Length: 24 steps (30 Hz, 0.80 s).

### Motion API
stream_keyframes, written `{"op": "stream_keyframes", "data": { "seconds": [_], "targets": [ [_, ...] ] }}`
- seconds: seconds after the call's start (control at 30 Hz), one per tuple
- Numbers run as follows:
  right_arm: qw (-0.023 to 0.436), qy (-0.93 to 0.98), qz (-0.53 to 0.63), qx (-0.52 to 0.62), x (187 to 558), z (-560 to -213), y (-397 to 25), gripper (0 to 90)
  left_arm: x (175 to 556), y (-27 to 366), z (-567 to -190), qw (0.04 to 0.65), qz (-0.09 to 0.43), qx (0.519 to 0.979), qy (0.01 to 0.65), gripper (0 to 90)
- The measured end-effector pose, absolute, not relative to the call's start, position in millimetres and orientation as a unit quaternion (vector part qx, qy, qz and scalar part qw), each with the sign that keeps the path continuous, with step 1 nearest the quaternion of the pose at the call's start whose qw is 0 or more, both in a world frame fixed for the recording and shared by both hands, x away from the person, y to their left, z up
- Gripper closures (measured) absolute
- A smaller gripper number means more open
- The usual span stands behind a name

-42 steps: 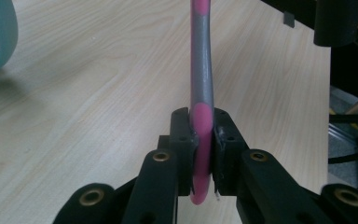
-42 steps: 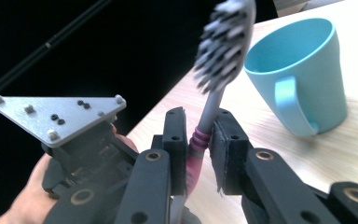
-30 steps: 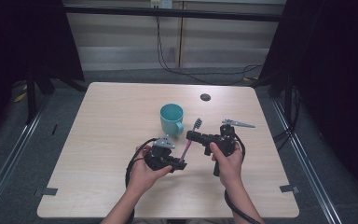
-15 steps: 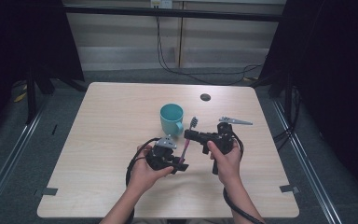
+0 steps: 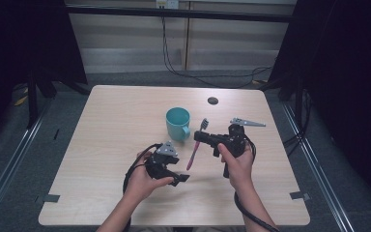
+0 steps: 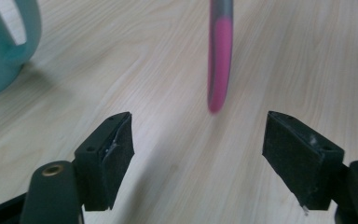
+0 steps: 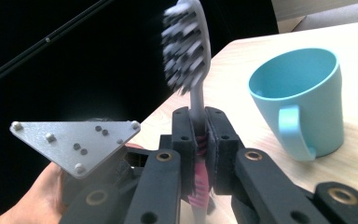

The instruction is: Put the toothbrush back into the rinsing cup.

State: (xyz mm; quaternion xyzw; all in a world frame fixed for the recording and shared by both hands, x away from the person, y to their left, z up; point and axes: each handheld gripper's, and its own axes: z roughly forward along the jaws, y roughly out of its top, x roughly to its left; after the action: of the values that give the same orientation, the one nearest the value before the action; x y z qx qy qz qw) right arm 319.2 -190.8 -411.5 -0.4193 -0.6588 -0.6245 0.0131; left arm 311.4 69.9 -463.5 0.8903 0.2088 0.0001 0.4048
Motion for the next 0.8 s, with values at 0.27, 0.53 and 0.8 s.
{"op": "stream_keyframes", "data": {
  "seconds": [0.27, 0.53, 0.8],
  "targets": [
    [0.001, -0.666, -0.618, -0.418, 321.3, -407.5, -192.3, 83.6, 310.0, 95.3, -475.5, 0.392, 0.016, 0.893, 0.22, 21.6],
    [-0.008, -0.67, -0.612, -0.419, 326.2, -403.7, -191.5, 83.6, 307.8, 115.5, -483.6, 0.388, 0.031, 0.892, 0.229, 20.5],
    [-0.014, -0.674, -0.607, -0.42, 331.1, -399.1, -190.5, 83.7, 306.7, 131.3, -496.2, 0.373, 0.047, 0.897, 0.233, 20.5]
  ]
}}
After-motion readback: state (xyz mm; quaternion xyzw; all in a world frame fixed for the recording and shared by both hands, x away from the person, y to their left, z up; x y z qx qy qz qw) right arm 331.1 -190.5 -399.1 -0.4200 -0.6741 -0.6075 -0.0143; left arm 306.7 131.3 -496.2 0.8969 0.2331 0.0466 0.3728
